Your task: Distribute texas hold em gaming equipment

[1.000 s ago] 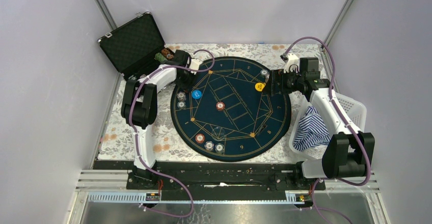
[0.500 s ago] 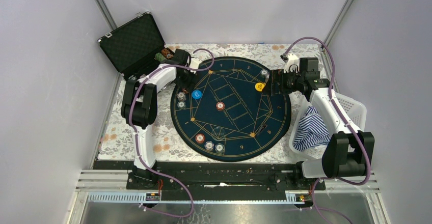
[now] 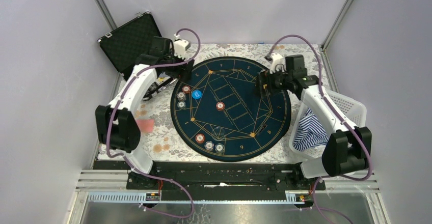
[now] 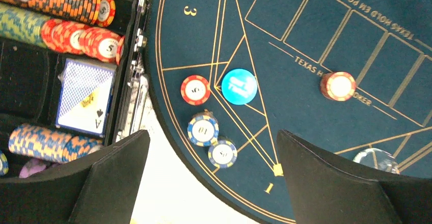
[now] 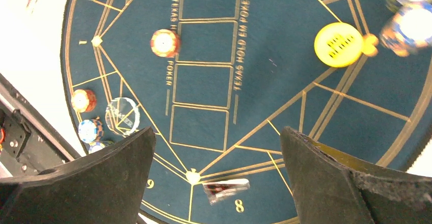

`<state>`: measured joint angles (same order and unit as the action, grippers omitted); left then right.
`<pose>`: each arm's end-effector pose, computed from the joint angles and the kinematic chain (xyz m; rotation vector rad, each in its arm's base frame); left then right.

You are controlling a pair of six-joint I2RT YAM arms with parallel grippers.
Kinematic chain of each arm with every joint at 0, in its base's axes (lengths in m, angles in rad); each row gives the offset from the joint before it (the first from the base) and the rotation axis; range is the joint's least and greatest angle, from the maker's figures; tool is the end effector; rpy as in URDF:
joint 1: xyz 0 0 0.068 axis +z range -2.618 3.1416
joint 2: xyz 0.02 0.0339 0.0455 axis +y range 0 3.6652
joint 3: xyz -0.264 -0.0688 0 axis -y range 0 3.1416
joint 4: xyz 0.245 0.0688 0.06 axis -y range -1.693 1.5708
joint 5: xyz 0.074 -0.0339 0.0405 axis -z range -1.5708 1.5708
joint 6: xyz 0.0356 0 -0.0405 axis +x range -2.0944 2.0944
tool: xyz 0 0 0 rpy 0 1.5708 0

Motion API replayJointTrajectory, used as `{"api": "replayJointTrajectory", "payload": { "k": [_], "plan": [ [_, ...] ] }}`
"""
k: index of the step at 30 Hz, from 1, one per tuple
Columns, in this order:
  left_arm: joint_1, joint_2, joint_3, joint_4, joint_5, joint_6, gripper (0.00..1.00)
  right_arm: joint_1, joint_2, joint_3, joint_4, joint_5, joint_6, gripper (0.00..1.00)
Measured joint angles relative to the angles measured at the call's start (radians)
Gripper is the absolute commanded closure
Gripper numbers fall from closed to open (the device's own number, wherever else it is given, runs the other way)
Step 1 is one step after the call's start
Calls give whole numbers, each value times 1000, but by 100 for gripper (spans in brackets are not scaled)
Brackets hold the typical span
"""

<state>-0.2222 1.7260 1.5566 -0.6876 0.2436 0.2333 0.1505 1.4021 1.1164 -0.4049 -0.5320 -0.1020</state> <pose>0.3722 -0.0929 0.3101 0.6519 2.3249 -0.2903 0.3022 0.0641 0.2956 -0.5578 2.1498 0.6252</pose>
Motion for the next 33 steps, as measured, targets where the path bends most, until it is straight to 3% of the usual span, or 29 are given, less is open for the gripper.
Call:
{"api": "replayJointTrajectory", "payload": {
  "k": [6, 18, 33],
  "plan": [
    [77, -150, -104, -14, 79, -45, 1, 180, 121, 141, -30, 71, -37, 0],
    [167, -249, -246, -24, 153, -105, 1, 437, 451, 341, -31, 251, -66, 2],
    [191, -263, -246, -13, 198, -134, 1, 550, 674, 438, -31, 375, -49, 20]
  ]
}}
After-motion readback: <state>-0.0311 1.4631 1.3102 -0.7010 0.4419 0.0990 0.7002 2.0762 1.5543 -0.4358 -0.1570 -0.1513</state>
